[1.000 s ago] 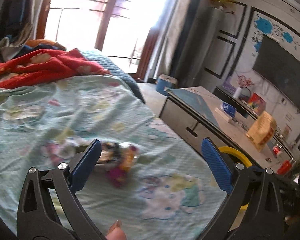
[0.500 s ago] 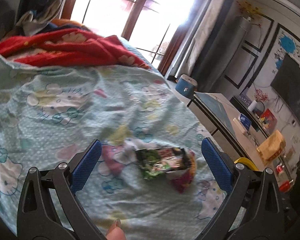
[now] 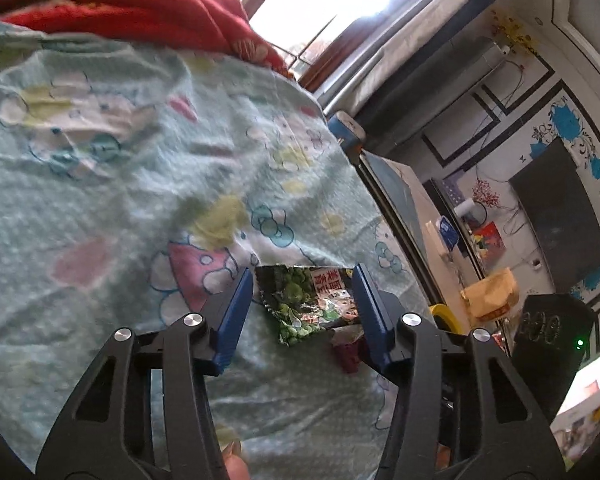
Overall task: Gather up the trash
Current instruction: 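Grasp the green snack bag with the left tool while the right tool grasps the yellow-pink wrapper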
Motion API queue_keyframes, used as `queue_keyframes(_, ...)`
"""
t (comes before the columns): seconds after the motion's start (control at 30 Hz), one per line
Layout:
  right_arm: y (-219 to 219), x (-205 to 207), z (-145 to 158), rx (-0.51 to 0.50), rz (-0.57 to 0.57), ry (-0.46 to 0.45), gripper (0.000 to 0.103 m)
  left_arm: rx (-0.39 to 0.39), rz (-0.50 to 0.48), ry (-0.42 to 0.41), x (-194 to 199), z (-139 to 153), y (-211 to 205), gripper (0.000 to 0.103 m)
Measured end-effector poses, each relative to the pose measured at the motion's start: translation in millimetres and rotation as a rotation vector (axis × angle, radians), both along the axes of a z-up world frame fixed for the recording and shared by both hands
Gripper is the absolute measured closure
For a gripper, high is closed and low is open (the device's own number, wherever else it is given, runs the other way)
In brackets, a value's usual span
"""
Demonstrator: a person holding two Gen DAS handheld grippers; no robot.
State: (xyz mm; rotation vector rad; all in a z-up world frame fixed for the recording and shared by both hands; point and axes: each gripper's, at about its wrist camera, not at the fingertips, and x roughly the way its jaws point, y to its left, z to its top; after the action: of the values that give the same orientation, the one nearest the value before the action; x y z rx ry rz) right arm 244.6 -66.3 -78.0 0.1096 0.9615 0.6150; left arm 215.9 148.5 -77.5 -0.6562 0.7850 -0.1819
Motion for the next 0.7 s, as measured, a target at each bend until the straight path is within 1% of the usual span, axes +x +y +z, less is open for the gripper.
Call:
queue_keyframes(0.07, -0.3, 4.6, -6.0, 0.005, -0.003, 0.021, 0.057, 0.016, 0.005, 0.022, 3.2, -4.0, -2.1, 0.06)
queue_keyframes(0.17, -4.8, 7.0, -10.3, 0.034, -0.007, 0.029, 0.064, 0.009, 0.013, 0.049, 6.8, -11.4, -2.7, 0.06)
queue_keyframes(0.27, -8.0, 6.9, -10.5, 0.055, 0.01, 0.032, 0.077, 0.031, 0.012, 0.05, 9.4, -11.9, -8.0, 0.06)
queue_keyframes(0.4, -11.6, 2.1, -8.8, 0.06, 0.016, 0.021, 0.08, 0.097, 0.008, 0.05, 12.8, -8.3, -19.4, 0.062)
queue_keyframes(0.43, -14.1, 0.7, -8.4, 0.064, 0.015, 0.02, 0.081, 0.12, 0.003, 0.051, 13.2, -7.5, -23.2, 0.066)
queue_keyframes(0.5, -17.0, -0.9, -7.8, 0.065, 0.01, 0.016, 0.083, 0.143, -0.01, 0.059, 15.1, -8.9, -28.4, 0.091)
queue_keyframes(0.57, -21.9, -3.5, -6.1, 0.058, 0.004, 0.004, 0.084, 0.148, -0.026, 0.063, 15.7, -10.5, -33.0, 0.094)
queue_keyframes(0.6, -24.5, -4.1, -5.3, 0.054, -0.001, -0.001, 0.084, 0.162, -0.035, 0.058, 15.1, -9.6, -36.3, 0.098)
queue_keyframes(0.7, -36.7, -6.4, -2.5, 0.049, -0.021, -0.01, 0.085, 0.19, -0.05, 0.028, 11.5, -3.2, -43.7, 0.1)
